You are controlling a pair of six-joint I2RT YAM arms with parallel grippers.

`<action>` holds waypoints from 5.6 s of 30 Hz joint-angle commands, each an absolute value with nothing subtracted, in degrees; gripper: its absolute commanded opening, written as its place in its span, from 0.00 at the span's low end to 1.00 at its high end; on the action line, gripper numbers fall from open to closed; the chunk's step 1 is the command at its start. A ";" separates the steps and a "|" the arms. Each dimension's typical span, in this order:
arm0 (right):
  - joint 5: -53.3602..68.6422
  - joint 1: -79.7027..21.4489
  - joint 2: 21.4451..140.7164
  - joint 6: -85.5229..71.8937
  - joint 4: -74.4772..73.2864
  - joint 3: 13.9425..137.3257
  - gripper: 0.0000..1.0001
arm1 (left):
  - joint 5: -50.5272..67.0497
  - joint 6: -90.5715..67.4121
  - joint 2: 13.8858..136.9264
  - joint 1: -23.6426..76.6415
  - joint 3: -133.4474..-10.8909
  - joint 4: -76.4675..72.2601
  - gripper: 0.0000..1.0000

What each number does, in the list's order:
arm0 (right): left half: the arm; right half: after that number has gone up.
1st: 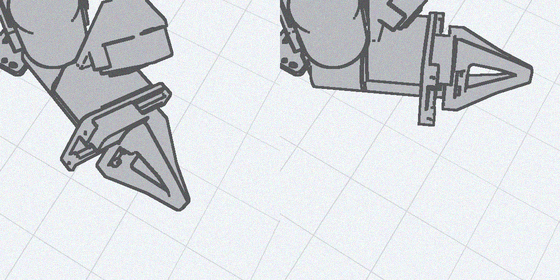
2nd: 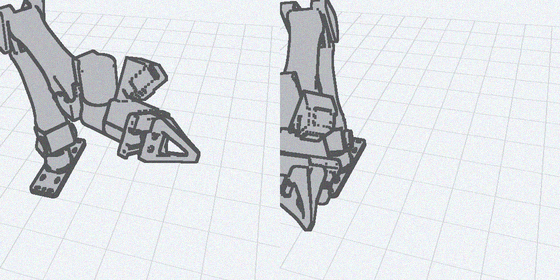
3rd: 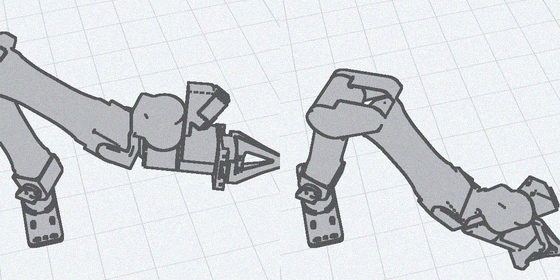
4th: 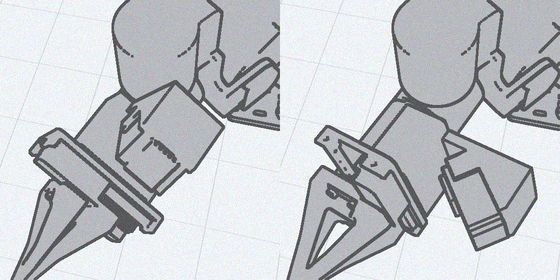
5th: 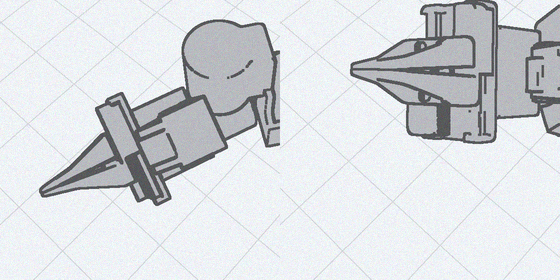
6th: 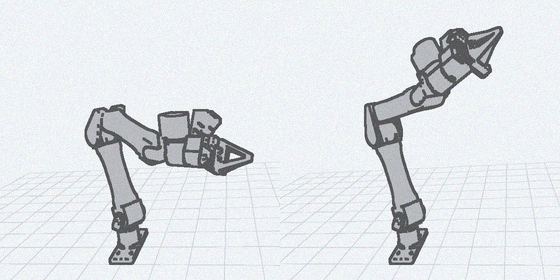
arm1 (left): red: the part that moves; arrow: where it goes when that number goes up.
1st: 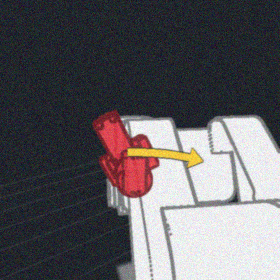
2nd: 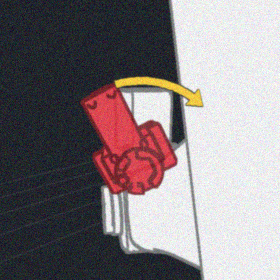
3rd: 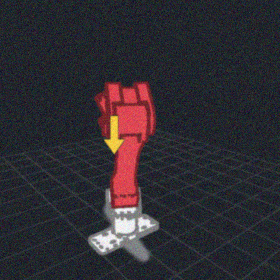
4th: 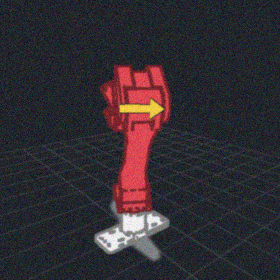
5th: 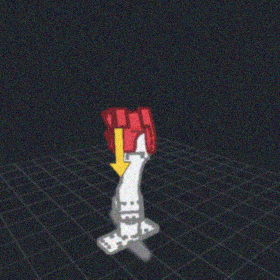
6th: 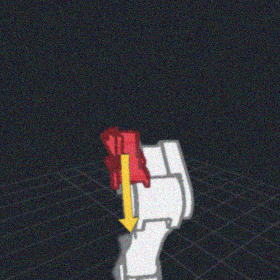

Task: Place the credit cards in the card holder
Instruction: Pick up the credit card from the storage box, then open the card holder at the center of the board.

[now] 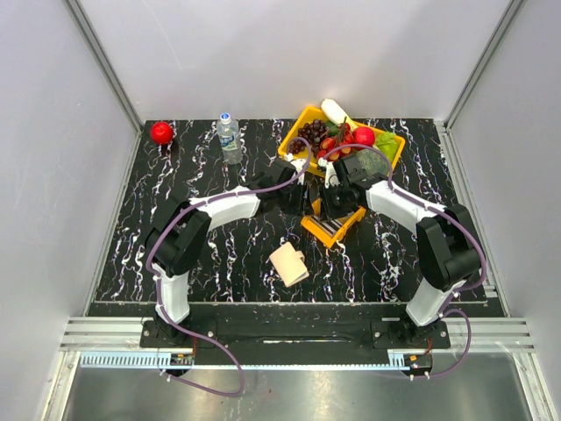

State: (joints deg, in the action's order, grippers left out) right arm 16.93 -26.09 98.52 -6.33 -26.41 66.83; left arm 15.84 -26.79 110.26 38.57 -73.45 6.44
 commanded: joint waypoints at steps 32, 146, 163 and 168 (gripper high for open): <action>21.36 -27.51 96.68 -7.12 -28.83 65.04 0.28 | 16.08 -28.21 107.32 37.88 -73.48 3.25 0.27; 12.21 -53.52 82.79 -38.06 -8.97 54.22 0.00 | -8.79 -46.75 50.29 34.01 -35.69 26.63 0.80; 11.95 -56.95 91.67 -40.25 -8.61 57.92 0.00 | -3.70 -54.93 38.77 33.93 -27.69 32.08 0.84; 12.56 -56.95 93.42 -40.17 -8.00 58.36 0.00 | -0.27 -57.74 36.21 34.01 -23.39 28.75 0.83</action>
State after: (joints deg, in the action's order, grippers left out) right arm 11.66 -56.51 92.25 -39.62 -10.13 55.92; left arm -4.58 -54.48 38.17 34.06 -25.82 32.03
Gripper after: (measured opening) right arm 0.008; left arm 0.839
